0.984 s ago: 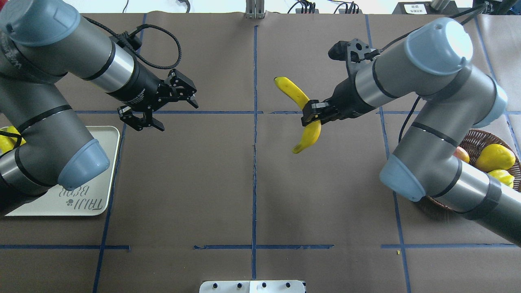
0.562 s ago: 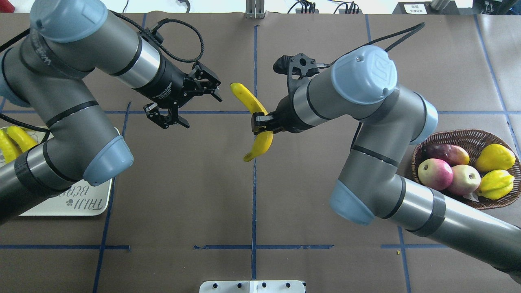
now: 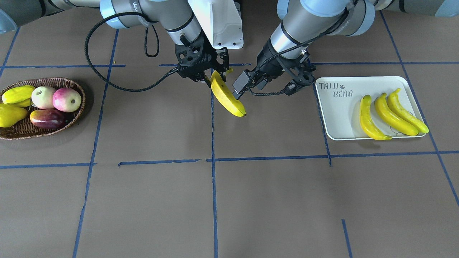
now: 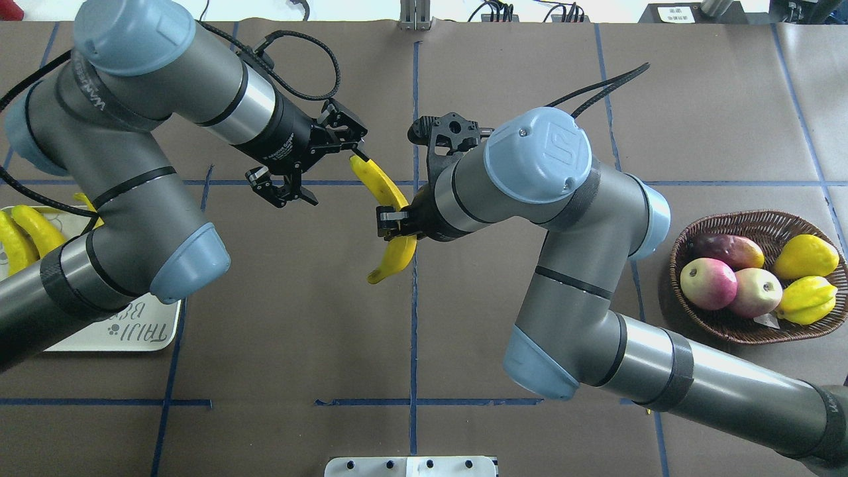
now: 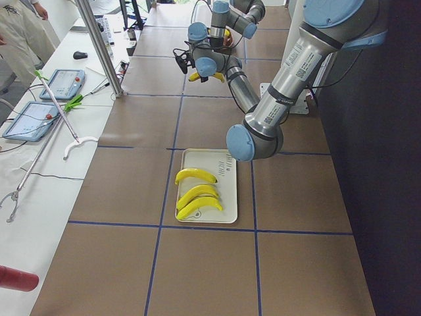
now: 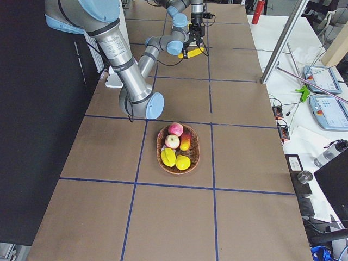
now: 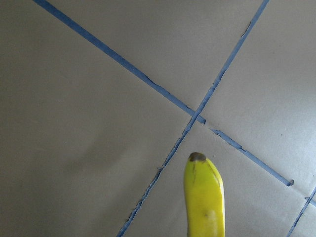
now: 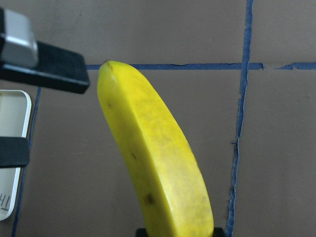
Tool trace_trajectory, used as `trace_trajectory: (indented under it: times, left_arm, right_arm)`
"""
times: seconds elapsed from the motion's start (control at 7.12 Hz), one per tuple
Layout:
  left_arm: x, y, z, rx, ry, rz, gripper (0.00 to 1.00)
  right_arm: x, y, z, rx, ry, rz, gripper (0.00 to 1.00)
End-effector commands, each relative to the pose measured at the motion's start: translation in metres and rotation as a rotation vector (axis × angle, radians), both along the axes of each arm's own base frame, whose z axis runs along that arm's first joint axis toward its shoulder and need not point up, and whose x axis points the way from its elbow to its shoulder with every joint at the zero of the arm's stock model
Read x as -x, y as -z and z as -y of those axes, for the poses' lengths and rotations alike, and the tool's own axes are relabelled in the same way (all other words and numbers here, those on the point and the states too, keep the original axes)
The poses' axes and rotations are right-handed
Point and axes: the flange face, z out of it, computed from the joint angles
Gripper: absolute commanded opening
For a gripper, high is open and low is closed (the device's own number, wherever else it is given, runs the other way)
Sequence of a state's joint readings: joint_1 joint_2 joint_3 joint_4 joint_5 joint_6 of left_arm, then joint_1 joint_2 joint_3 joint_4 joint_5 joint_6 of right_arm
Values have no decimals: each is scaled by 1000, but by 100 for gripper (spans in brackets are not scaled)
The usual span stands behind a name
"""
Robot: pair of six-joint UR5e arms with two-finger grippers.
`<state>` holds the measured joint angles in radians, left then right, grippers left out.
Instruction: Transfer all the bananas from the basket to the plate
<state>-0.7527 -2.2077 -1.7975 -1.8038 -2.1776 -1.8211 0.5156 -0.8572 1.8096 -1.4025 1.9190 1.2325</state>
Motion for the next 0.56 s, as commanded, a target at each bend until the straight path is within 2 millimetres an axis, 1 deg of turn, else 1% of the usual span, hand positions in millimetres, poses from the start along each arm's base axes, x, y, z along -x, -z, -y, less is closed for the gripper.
trace_trajectory:
  times: [0.0,0.14,0.28,0.42]
  left_arm:
    - [-9,-3,0,7,-5,9,100]
    - [-16,-4,-5,3,-6,14,100]
    - [-26,0,-11,-15,1,16,100]
    - [-33,-2,-13,-13,-7,21,99]
  right_arm:
    - [4,14,-14,13,11,-2,0]
    - [7,16,-17,13,17,1,0]
    - [8,18,-18,13,19,4,0]
    - [8,19,-19,11,19,7,0]
